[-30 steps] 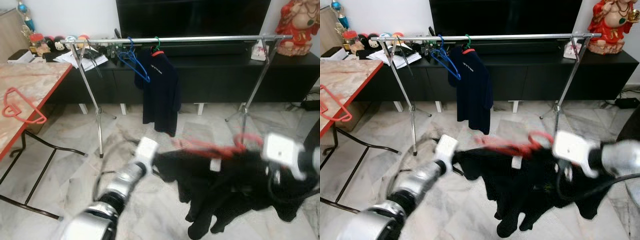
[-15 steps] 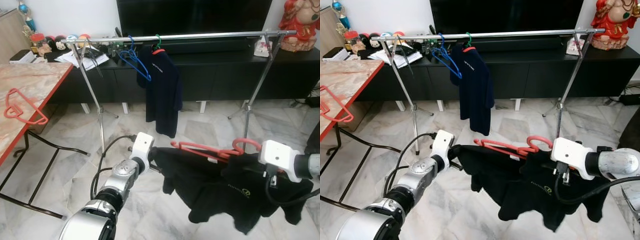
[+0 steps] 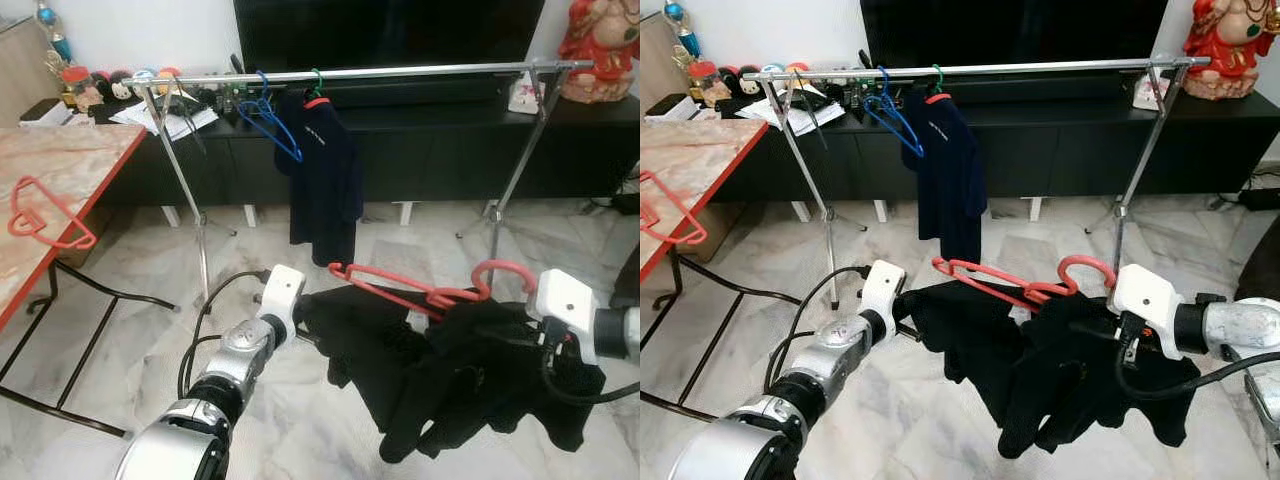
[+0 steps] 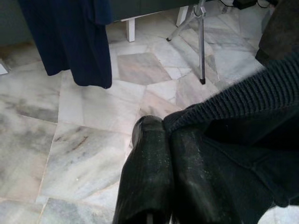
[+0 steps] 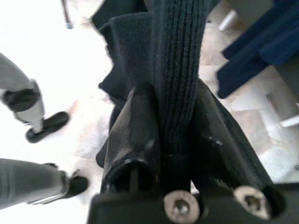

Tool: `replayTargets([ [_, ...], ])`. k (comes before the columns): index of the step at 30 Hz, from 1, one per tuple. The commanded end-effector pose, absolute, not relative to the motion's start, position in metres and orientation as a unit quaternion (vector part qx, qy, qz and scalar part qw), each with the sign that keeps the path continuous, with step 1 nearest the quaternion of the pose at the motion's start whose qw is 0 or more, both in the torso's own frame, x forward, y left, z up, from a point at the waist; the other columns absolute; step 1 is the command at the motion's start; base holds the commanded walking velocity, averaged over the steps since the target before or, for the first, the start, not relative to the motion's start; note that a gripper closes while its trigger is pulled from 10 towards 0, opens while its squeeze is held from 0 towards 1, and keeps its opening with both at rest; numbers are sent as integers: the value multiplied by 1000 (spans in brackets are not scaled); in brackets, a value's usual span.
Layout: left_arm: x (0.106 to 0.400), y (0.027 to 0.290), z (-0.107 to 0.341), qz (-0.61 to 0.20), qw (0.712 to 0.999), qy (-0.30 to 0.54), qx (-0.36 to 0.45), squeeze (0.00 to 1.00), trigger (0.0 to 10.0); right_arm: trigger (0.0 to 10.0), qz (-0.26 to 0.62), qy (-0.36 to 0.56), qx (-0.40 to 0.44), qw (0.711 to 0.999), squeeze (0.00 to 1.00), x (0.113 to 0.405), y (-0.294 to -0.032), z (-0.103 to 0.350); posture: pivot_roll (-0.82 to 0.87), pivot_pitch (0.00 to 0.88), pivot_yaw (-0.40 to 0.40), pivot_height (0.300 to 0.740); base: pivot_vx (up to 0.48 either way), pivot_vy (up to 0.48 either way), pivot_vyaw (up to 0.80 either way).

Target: Hang hanger

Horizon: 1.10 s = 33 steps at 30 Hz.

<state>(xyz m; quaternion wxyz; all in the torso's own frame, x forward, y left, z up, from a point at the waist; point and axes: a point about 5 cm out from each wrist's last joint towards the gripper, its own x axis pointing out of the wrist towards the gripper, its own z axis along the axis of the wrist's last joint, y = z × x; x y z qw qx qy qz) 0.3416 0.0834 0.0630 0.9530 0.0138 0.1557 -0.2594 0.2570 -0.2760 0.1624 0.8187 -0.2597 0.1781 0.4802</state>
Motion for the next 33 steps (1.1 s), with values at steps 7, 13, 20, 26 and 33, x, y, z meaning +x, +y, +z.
replayTargets([
  [7, 342, 92, 62, -250, 954, 161, 24, 0, 0, 0, 503, 222, -272, 790, 0, 244, -287, 164, -228, 0, 72, 740, 0, 0, 0],
  [13, 343, 92, 63, -250, 955, 160, 24, 0, 0, 0, 467, 289, -346, 761, 0, 245, -302, 152, -225, 0, 74, 740, 0, 0, 0],
  [20, 343, 92, 63, -251, 954, 160, 25, 0, 0, 0, 445, 305, -392, 745, 0, 248, -304, 148, -223, 0, 75, 740, 0, 0, 0],
  [26, 342, 86, 64, -280, 946, 162, 27, 0, 0, 0, 406, 280, -424, 760, 0, 260, -299, 140, -220, 0, 74, 740, 0, 0, 0],
  [33, 338, 80, 61, -303, 937, 172, 34, 0, 0, 0, 415, 266, -420, 762, 0, 261, -282, 126, -223, 0, 75, 740, 0, 0, 0],
])
